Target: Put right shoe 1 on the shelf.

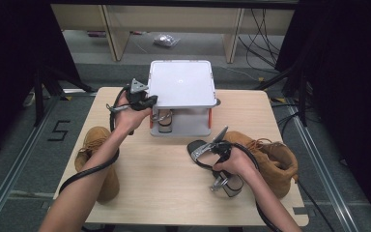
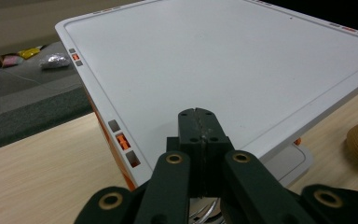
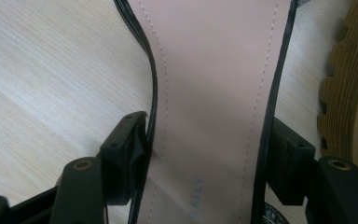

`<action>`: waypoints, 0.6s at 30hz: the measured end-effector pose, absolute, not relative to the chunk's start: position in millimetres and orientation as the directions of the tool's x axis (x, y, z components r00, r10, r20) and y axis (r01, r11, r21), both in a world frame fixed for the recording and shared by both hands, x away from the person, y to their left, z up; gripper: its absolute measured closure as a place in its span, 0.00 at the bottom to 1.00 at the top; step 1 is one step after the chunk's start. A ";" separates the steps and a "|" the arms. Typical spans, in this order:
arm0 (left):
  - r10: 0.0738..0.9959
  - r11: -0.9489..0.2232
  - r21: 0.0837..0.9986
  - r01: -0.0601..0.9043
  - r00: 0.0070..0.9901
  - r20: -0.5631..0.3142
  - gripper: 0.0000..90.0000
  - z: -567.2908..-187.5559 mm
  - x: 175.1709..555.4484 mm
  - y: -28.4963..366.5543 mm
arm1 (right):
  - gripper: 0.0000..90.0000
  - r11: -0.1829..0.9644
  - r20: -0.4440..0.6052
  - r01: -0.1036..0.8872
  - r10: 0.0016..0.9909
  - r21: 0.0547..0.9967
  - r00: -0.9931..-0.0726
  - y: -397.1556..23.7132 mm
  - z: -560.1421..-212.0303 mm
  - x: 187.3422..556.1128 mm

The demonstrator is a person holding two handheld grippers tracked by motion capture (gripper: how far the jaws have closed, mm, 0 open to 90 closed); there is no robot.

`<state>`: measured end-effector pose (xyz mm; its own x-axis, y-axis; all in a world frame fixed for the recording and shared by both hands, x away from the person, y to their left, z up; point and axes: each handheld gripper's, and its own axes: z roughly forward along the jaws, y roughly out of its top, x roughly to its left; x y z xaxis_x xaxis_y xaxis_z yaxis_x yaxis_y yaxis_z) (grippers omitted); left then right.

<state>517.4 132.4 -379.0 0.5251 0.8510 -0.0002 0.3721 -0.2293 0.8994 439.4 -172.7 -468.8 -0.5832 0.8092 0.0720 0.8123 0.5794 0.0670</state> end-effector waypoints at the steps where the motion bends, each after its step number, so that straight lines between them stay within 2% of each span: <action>1: 0.851 -0.230 0.899 0.372 0.525 0.000 1.00 -379.0 517.4 132.4 | 0.43 0.570 0.070 0.819 0.816 0.066 -0.574 -171.8 -468.9 438.8; 9: 0.852 -0.228 0.898 0.375 0.524 -0.003 1.00 -378.9 517.5 132.3 | 0.45 0.596 0.053 0.801 0.800 0.055 -0.598 -171.4 -471.1 443.3; 11: 0.851 -0.229 0.898 0.375 0.525 -0.002 1.00 -378.8 517.5 132.3 | 0.45 0.539 0.050 0.842 0.841 0.011 -0.538 -166.6 -468.2 441.3; 13: 0.851 -0.229 0.898 0.375 0.525 -0.002 1.00 -378.9 517.5 132.3 | 0.46 0.547 0.041 0.837 0.836 0.012 -0.547 -166.6 -468.6 442.7; 16: 0.851 -0.230 0.898 0.375 0.525 -0.002 1.00 -378.8 517.5 132.3 | 0.47 0.511 0.036 0.859 0.859 -0.011 -0.511 -164.0 -467.8 442.8; 18: 0.851 -0.230 0.898 0.376 0.525 -0.002 1.00 -378.7 517.6 132.2 | 0.47 0.531 0.032 0.847 0.847 -0.010 -0.530 -164.4 -468.4 444.3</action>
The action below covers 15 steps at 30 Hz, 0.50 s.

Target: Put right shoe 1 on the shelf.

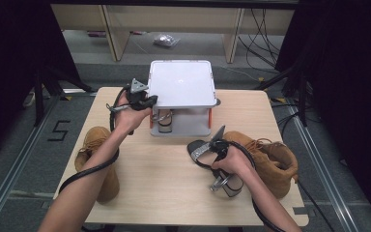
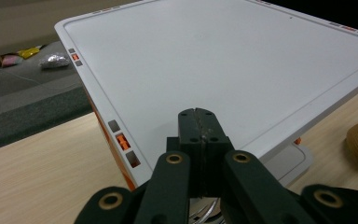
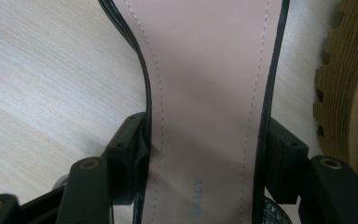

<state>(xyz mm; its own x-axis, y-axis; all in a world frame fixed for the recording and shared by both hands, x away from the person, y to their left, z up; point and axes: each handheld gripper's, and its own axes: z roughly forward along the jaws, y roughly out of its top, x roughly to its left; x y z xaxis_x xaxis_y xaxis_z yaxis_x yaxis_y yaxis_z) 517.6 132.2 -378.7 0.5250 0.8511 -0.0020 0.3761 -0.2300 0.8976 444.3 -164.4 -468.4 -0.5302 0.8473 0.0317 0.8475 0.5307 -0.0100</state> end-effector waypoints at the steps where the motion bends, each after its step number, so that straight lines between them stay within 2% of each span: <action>1: 0.851 -0.230 0.898 0.376 0.525 -0.002 1.00 -378.7 517.6 132.3 | 0.46 0.514 0.032 0.857 0.857 -0.026 -0.514 -162.7 -467.7 444.0; 5: 0.849 -0.238 0.894 0.379 0.528 0.002 1.00 -378.3 517.6 133.1 | 0.46 0.562 0.023 0.827 0.827 -0.006 -0.562 -165.8 -470.1 446.7; 8: 0.851 -0.228 0.897 0.378 0.525 -0.004 1.00 -378.6 517.7 132.2 | 0.45 0.520 0.042 0.854 0.854 -0.025 -0.519 -163.5 -468.5 444.6; 10: 0.851 -0.227 0.898 0.377 0.524 -0.005 1.00 -378.6 517.7 132.1 | 0.43 0.519 0.042 0.854 0.854 -0.022 -0.518 -163.1 -469.9 444.6; 12: 0.851 -0.231 0.897 0.377 0.526 -0.002 1.00 -378.5 517.7 132.3 | 0.43 0.557 0.031 0.831 0.830 0.000 -0.556 -165.3 -473.3 446.4; 13: 0.851 -0.228 0.898 0.377 0.525 -0.004 1.00 -378.6 517.7 132.1 | 0.43 0.514 0.037 0.858 0.858 -0.026 -0.513 -161.8 -472.1 444.1; 15: 0.851 -0.229 0.897 0.378 0.525 -0.004 1.00 -378.5 517.8 132.1 | 0.43 0.522 0.035 0.853 0.853 -0.025 -0.521 -161.9 -473.3 444.5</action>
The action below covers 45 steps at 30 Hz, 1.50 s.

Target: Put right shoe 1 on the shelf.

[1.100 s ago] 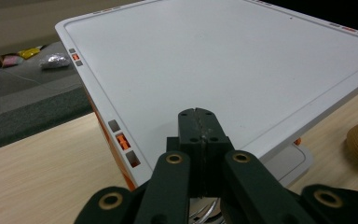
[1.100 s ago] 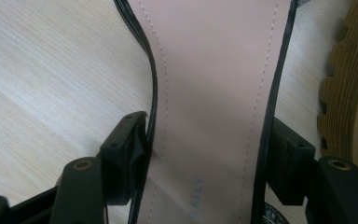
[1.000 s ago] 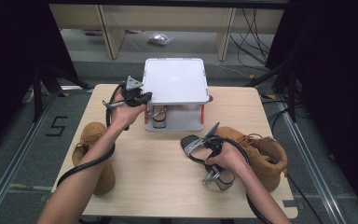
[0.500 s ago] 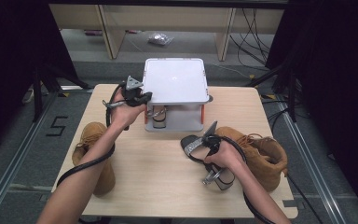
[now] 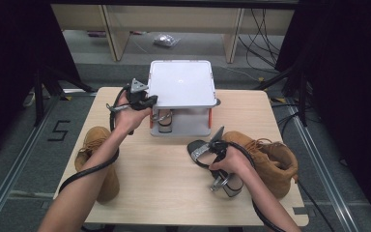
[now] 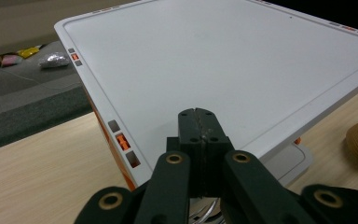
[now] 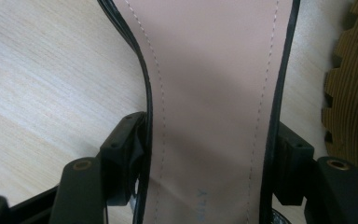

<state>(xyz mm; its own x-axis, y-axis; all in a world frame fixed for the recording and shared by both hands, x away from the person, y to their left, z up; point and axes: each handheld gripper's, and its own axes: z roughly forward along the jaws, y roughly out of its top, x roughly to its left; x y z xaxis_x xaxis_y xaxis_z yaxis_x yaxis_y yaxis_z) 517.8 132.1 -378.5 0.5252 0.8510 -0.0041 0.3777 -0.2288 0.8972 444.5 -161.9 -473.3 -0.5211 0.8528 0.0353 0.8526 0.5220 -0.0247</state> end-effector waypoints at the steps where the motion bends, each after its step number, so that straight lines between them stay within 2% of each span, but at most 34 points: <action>1: 0.851 -0.229 0.897 0.378 0.525 -0.004 1.00 -378.5 517.8 132.2 | 0.43 0.523 0.034 0.852 0.852 -0.025 -0.522 -161.7 -473.8 444.5; 6: 0.848 -0.240 0.894 0.379 0.529 0.004 1.00 -378.2 517.7 133.2 | 0.47 0.520 0.020 0.854 0.854 -0.020 -0.520 -162.6 -476.0 446.9; 12: 0.850 -0.230 0.897 0.378 0.527 -0.004 1.00 -378.6 517.8 132.5 | 0.48 0.437 0.036 0.899 0.899 -0.032 -0.436 -159.6 -473.9 443.8; 18: 0.851 -0.230 0.898 0.376 0.526 -0.003 1.00 -378.5 517.9 132.1 | 0.48 0.414 0.069 0.910 0.908 0.016 -0.414 -161.4 -474.8 441.0; 19: 0.851 -0.229 0.898 0.376 0.526 -0.003 1.00 -378.5 517.9 132.1 | 0.48 0.388 0.079 0.922 0.918 0.008 -0.387 -160.0 -473.3 439.4; 26: 0.851 -0.230 0.898 0.376 0.526 -0.003 1.00 -378.5 517.9 132.0 | 0.48 0.391 0.090 0.918 0.914 0.063 -0.395 -160.9 -468.4 437.9; 30: 0.850 -0.231 0.898 0.375 0.526 -0.001 1.00 -378.7 517.7 132.2 | 0.48 0.348 0.097 0.934 0.930 0.084 -0.355 -158.4 -465.3 438.7; 45: 0.850 -0.229 0.900 0.371 0.527 -0.002 1.00 -379.2 517.7 132.5 | 0.48 0.259 0.134 0.951 0.950 0.167 -0.282 -142.0 -457.6 458.0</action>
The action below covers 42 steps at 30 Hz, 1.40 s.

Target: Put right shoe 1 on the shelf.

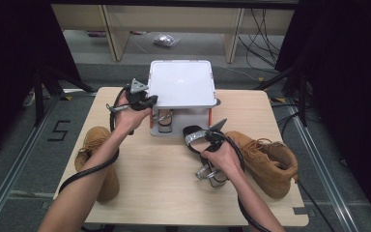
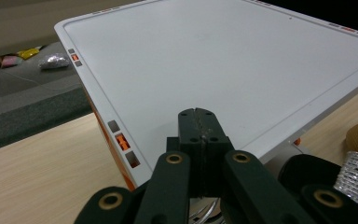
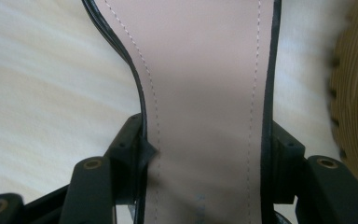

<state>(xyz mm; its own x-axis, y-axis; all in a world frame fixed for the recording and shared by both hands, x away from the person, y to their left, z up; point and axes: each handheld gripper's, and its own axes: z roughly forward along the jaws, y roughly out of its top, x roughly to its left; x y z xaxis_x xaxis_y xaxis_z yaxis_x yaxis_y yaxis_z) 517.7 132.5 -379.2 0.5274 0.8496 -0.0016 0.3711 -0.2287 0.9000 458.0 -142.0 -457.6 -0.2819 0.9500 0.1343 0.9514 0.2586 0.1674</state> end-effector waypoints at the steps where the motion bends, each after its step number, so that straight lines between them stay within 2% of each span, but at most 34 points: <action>1: 0.849 -0.228 0.900 0.371 0.528 -0.003 1.00 -379.2 517.7 132.6 | 0.48 0.250 0.140 0.954 0.951 0.168 -0.274 -140.0 -456.7 459.6; 3: 0.849 -0.227 0.900 0.371 0.528 -0.003 1.00 -379.2 517.7 132.6 | 0.48 0.248 0.180 0.955 0.944 0.161 -0.276 -139.5 -456.6 464.9; 4: 0.849 -0.228 0.900 0.372 0.528 -0.003 1.00 -379.2 517.7 132.6 | 0.48 0.239 0.142 0.956 0.954 0.173 -0.264 -137.1 -456.1 466.1; 7: 0.849 -0.229 0.900 0.372 0.529 -0.003 1.00 -379.1 517.8 132.6 | 0.48 0.216 0.146 0.954 0.958 0.208 -0.248 -132.8 -458.9 473.3; 10: 0.849 -0.228 0.900 0.372 0.529 -0.003 1.00 -379.2 517.8 132.7 | 0.48 0.202 0.144 0.959 0.962 0.198 -0.233 -128.9 -458.5 477.3; 11: 0.849 -0.227 0.900 0.372 0.529 -0.005 1.00 -379.2 517.9 132.7 | 0.48 0.189 0.148 0.956 0.963 0.226 -0.225 -126.9 -460.7 478.4; 14: 0.849 -0.228 0.900 0.372 0.529 -0.004 1.00 -379.2 517.9 132.7 | 0.48 0.197 0.135 0.952 0.963 0.234 -0.233 -124.0 -460.1 483.5; 16: 0.848 -0.228 0.900 0.371 0.529 -0.003 1.00 -379.2 517.8 132.7 | 0.48 0.154 0.139 0.962 0.972 0.225 -0.188 -120.2 -459.6 485.9; 18: 0.848 -0.228 0.900 0.371 0.530 -0.003 1.00 -379.3 517.8 132.8 | 0.48 0.160 0.135 0.958 0.971 0.238 -0.196 -118.5 -460.2 487.9; 20: 0.848 -0.227 0.900 0.371 0.530 -0.005 1.00 -379.3 517.9 132.8 | 0.48 0.124 0.154 0.963 0.974 0.240 -0.164 -115.2 -460.5 489.8; 30: 0.848 -0.227 0.901 0.370 0.529 -0.004 1.00 -379.4 517.8 132.7 | 0.48 0.111 0.126 0.959 0.981 0.261 -0.148 -103.8 -464.6 500.3; 31: 0.849 -0.222 0.901 0.372 0.528 -0.008 1.00 -379.6 517.7 132.6 | 0.48 0.049 0.145 0.972 0.986 0.232 -0.084 -98.6 -463.1 500.0; 32: 0.849 -0.221 0.902 0.372 0.528 -0.009 1.00 -379.7 517.7 132.7 | 0.48 0.038 0.152 0.967 0.985 0.253 -0.078 -97.6 -464.8 500.4; 33: 0.849 -0.221 0.902 0.371 0.528 -0.009 1.00 -379.8 517.7 132.7 | 0.48 0.071 0.143 0.965 0.984 0.253 -0.110 -100.1 -465.0 502.0; 36: 0.849 -0.222 0.901 0.372 0.528 -0.009 1.00 -379.6 517.7 132.7 | 0.48 0.053 0.137 0.968 0.987 0.243 -0.089 -97.9 -465.6 503.7; 38: 0.849 -0.222 0.901 0.372 0.528 -0.009 1.00 -379.6 517.7 132.7 | 0.48 0.073 0.133 0.964 0.985 0.256 -0.110 -98.9 -466.7 504.5; 40: 0.849 -0.221 0.902 0.372 0.528 -0.010 1.00 -379.7 517.7 132.8 | 0.48 0.016 0.145 0.973 0.988 0.231 -0.051 -94.7 -465.3 504.3; 41: 0.849 -0.221 0.902 0.371 0.528 -0.010 1.00 -379.7 517.7 132.8 | 0.48 0.014 0.153 0.974 0.987 0.227 -0.050 -94.4 -466.3 504.7; 42: 0.849 -0.221 0.902 0.371 0.528 -0.009 1.00 -379.7 517.7 132.7 | 0.48 0.051 0.150 0.965 0.984 0.255 -0.092 -98.1 -468.5 505.8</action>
